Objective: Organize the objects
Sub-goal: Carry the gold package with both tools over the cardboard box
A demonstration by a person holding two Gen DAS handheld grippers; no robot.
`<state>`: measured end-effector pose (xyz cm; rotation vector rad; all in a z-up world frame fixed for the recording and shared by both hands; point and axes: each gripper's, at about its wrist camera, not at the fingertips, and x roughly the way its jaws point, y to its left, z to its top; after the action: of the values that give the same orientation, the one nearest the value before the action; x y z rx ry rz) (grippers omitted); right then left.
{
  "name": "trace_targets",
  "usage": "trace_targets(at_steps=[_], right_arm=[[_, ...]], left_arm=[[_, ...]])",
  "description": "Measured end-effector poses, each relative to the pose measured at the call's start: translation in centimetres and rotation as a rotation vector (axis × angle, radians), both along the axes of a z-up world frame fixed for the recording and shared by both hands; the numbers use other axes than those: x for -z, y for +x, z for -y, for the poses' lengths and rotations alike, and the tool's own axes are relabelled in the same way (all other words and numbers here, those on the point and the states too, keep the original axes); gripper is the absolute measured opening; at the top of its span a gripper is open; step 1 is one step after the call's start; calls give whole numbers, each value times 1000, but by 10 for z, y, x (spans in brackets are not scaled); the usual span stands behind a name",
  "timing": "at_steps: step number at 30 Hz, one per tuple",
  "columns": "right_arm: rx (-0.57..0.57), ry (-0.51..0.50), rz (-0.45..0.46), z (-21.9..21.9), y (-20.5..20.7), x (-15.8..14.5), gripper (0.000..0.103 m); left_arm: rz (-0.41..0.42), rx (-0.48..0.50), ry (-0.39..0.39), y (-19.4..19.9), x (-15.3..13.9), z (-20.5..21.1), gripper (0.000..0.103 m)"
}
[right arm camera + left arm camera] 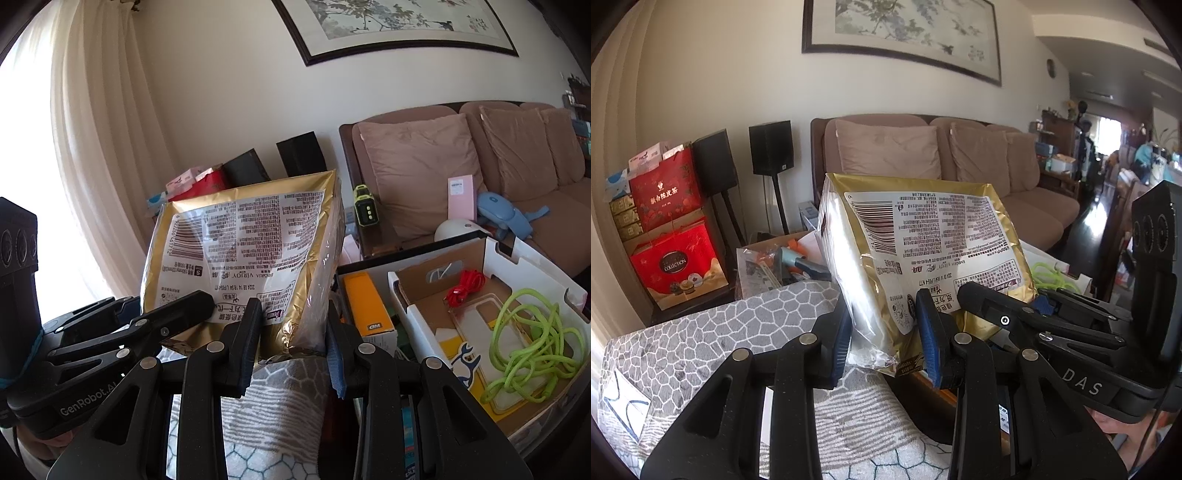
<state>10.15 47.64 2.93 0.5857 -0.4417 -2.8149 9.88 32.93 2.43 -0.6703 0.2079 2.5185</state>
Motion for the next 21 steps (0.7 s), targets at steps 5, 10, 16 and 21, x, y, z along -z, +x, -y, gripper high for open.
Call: trace_targets(at_steps=[5,10,16,21], right_arm=[[7,-4,0,-3,0,0,33],[13,-8,0,-6,0,0,33],[21,-12,0,-8,1,-1,33],[25,-18,0,-10,3,-2,33]], left_arm=[[-4,6,-3,-3,0,-2,31],[-5,13,-5,-4,0,-5,31],[-7,21,-7,-3,-1,-10,31],[-10,28,-10,-5,-1,-12,31]])
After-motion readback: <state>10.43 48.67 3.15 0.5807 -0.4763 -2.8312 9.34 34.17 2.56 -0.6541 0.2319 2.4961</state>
